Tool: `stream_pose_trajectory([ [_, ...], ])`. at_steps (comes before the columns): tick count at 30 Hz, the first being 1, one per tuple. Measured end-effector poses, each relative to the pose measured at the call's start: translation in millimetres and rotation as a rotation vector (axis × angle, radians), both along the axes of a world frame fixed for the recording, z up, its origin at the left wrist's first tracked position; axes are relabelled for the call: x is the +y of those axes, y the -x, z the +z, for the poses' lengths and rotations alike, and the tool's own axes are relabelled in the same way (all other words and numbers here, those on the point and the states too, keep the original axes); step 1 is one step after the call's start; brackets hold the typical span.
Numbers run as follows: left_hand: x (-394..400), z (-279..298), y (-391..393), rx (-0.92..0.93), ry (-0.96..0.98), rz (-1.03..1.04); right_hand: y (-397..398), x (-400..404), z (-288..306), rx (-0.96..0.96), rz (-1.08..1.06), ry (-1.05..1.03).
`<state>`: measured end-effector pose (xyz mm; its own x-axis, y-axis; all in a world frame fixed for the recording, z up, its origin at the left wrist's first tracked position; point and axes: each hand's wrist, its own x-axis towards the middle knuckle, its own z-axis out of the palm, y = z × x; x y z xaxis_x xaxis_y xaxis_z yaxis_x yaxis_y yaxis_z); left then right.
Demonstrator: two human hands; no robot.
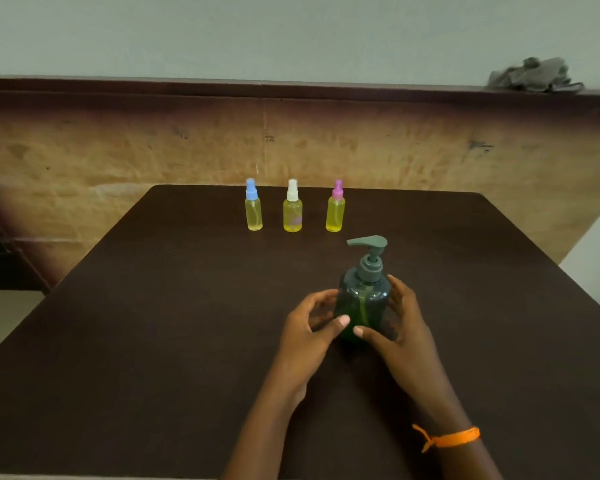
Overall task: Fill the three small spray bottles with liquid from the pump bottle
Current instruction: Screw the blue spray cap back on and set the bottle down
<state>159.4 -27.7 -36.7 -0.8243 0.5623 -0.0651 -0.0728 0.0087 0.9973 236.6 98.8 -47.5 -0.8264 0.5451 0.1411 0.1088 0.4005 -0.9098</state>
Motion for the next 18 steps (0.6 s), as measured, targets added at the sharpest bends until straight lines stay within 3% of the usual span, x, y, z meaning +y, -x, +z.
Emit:
stream_pose_trajectory([
  [8, 30, -6, 55, -0.068, -0.037, -0.012, 56, 34, 4, -0.037, 0.086, 0.077],
  [18, 75, 19, 114, -0.042, 0.108, -0.015, 122, 75, 18, -0.045, 0.030, 0.105],
])
